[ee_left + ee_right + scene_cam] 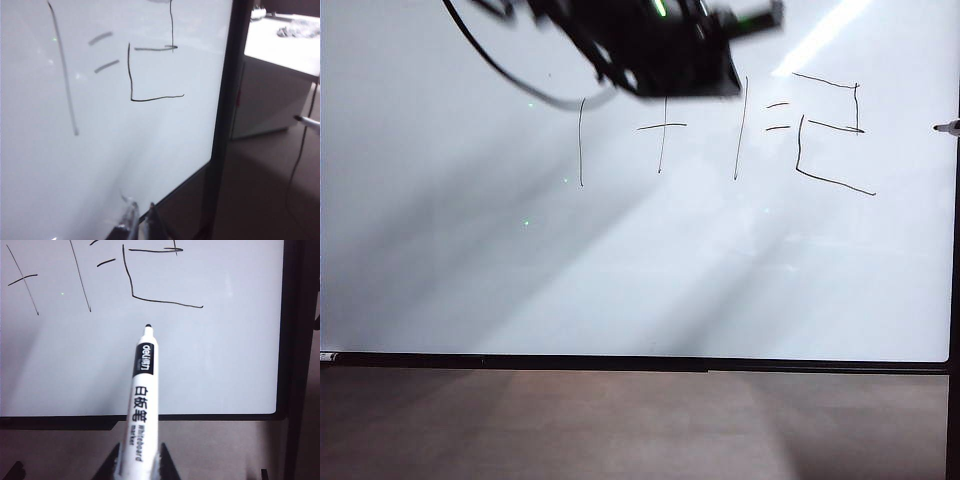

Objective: Reach to the right to find the marker pen, pick it up, and write the answer to the math problem on the whiteboard.

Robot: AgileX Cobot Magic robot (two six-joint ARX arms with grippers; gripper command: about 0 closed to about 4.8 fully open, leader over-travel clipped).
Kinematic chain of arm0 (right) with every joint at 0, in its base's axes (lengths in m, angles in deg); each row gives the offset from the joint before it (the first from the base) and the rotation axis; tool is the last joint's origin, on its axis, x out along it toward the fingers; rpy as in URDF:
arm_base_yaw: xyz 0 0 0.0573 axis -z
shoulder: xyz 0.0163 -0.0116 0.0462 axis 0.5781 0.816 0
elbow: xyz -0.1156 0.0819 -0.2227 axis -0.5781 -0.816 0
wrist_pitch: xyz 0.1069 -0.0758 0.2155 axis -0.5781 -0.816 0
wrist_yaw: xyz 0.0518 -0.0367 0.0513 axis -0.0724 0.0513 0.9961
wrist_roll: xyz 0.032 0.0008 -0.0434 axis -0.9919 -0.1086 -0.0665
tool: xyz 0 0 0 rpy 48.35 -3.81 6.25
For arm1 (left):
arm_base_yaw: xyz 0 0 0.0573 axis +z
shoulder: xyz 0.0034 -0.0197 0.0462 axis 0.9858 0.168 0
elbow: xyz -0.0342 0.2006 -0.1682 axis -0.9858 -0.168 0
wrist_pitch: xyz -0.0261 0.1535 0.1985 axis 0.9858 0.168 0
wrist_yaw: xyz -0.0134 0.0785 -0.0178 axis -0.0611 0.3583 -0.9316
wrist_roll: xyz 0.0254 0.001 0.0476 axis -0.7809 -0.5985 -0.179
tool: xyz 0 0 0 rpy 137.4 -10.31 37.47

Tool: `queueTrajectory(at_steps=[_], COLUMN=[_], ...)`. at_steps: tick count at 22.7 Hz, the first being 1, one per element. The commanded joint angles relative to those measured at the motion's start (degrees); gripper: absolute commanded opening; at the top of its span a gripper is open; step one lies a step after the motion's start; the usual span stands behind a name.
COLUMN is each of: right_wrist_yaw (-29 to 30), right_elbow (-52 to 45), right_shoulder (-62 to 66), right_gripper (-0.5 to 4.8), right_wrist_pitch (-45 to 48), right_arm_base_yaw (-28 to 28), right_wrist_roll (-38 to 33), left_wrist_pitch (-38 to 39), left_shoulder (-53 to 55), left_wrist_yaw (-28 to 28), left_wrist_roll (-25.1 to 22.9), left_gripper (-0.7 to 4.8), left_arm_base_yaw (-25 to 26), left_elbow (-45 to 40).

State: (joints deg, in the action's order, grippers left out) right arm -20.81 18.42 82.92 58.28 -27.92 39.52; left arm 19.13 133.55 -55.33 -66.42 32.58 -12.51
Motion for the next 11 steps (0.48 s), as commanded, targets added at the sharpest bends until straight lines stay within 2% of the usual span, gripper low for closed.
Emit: queueTrajectory(at_steps=[1, 4, 7, 9, 11], right_wrist_yaw=[0.1, 0.1, 0.1, 0.1, 0.0], right_elbow=[0.1, 0.1, 0.1, 0.1, 0.1], right_shoulder=[0.0, 0.0, 0.0, 0.0, 0.0], right_gripper=[-0.08, -0.08, -0.08, -0.08, -0.08], right_wrist_pitch=[0.6, 0.6, 0.6, 0.6, 0.6], right_arm_base_yaw=[-0.1, -0.1, 0.0, 0.0, 0.0], right_wrist_roll=[-0.2, -0.2, -0.2, -0.2, -0.2], left_wrist_pitch=[14.1, 18.5, 18.4, 18.4, 17.6], left_shoulder=[-8.0, -17.2, -28.2, -36.6, -44.7], left_wrist_yaw=[-0.3, -0.6, -5.8, -10.0, -11.4], left_wrist_roll=[-2.9, -4.6, -4.0, -1.6, 2.0], left_gripper=[0.27, 0.27, 0.27, 0.27, 0.27], left_arm_base_yaw=[0.5, 1.1, 3.8, 7.7, 12.3], left_elbow=[0.1, -2.8, -9.6, -15.3, -21.1])
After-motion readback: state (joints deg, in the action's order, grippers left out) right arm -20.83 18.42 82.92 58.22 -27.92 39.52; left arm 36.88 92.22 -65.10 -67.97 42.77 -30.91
